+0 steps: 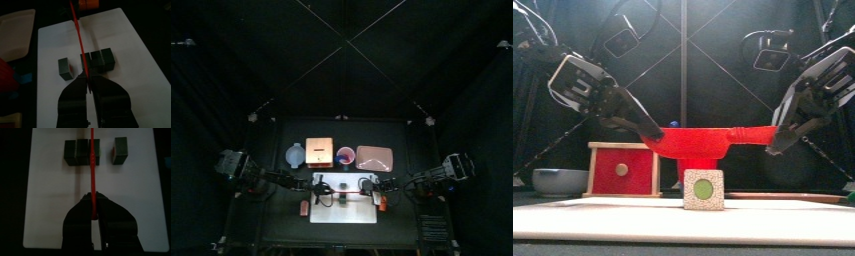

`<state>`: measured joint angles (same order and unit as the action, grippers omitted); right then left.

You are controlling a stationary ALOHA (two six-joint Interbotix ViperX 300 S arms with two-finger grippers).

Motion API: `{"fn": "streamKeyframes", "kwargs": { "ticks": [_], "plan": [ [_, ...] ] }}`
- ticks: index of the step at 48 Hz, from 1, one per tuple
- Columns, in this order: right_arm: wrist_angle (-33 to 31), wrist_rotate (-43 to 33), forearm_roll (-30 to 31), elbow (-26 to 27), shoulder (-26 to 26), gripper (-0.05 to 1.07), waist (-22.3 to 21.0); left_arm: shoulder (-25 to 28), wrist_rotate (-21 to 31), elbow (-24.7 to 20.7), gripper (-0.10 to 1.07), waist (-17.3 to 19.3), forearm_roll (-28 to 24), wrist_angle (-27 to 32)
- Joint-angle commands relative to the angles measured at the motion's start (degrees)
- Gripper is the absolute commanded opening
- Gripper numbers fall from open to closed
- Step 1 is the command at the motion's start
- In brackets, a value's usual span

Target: Cut sushi roll

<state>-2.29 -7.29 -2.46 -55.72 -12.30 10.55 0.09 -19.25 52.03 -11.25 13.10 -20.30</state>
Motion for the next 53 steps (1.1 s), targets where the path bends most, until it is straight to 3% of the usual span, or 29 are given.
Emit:
{"fn": "streamKeyframes", "kwargs": {
  "ticks": [1,29,53],
  "plan": [
    [-2.0,0.1,-1.2,-0.4,-0.3,0.32,2.3,1.0,-0.2,0.6,0.4,-1.0,0.5,0.7],
    [-2.1,0.1,-2.5,-0.8,1.8,0.32,2.6,4.9,-0.4,-1.1,0.4,-0.9,0.6,2.5],
    [-2.0,0.1,-4.8,0.4,8.6,0.32,4.3,9.3,-0.1,-1.1,0.4,-1.8,0.6,4.8]
  ]
}}
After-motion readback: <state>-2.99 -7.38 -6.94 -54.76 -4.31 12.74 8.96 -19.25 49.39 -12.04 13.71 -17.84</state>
